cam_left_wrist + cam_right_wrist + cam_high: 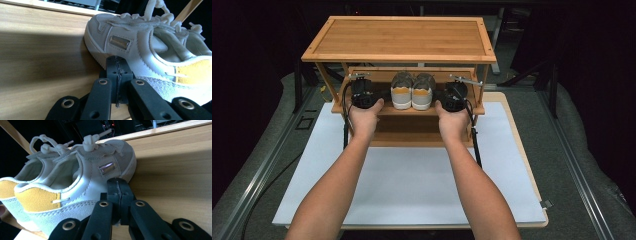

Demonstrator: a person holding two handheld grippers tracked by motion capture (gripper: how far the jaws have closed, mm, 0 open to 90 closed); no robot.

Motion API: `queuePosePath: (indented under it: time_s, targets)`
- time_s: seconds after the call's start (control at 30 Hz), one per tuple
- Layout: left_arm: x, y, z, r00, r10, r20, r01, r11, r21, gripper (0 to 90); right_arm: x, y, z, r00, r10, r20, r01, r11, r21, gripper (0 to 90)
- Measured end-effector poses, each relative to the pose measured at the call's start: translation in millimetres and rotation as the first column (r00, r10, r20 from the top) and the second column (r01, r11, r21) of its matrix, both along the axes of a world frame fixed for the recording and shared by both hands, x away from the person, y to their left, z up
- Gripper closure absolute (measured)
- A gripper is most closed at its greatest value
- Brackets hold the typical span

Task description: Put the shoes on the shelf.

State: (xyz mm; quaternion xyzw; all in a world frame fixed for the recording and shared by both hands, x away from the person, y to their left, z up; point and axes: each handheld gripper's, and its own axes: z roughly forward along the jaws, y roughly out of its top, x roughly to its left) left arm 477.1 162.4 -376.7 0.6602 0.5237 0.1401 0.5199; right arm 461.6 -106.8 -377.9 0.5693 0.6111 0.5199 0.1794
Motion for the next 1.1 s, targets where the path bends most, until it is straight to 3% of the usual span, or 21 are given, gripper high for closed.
queuePosePath:
  time_s: [0.13,0.2,0.3,0.37,0.5,1.0,1.1]
  targets:
    - [5.8,1.4,0.2,1.0000,-0.008,-0.004,0.008,0.9998,0.018,89.8,5.8,1.4,0.5,0.9998,-0.012,-0.015,0.011,0.9998,-0.019,90.0]
    - [8.6,0.7,-0.3,1.0000,0.008,-0.005,-0.008,1.0000,0.005,89.8,8.5,2.4,0.4,0.9999,-0.004,-0.009,0.004,1.0000,-0.004,90.0]
    - [11.6,0.6,-1.4,0.9998,0.017,-0.014,-0.017,0.9998,-0.012,89.8,10.9,2.3,2.1,0.9996,0.014,-0.025,-0.014,0.9996,-0.025,90.0]
    - [13.5,0.0,-2.2,0.9998,0.016,-0.014,-0.016,0.9999,-0.001,89.8,14.0,4.5,0.8,0.9998,-0.014,-0.015,0.014,0.9995,-0.029,90.0]
    - [16.2,1.0,-2.4,0.9997,0.014,-0.018,-0.015,0.9998,-0.013,89.7,17.1,4.6,0.5,0.9997,-0.011,-0.021,0.010,0.9995,-0.030,90.0]
    - [16.6,0.4,-3.0,0.9998,0.016,-0.014,-0.016,0.9998,-0.012,89.8,17.9,5.9,0.7,0.9995,-0.025,-0.021,0.024,0.9987,-0.045,90.0]
    - [17.1,1.0,-3.0,0.9998,0.012,-0.013,-0.012,0.9999,-0.007,89.7,18.0,4.8,1.2,0.9995,-0.006,-0.030,0.005,0.9989,-0.046,90.0]
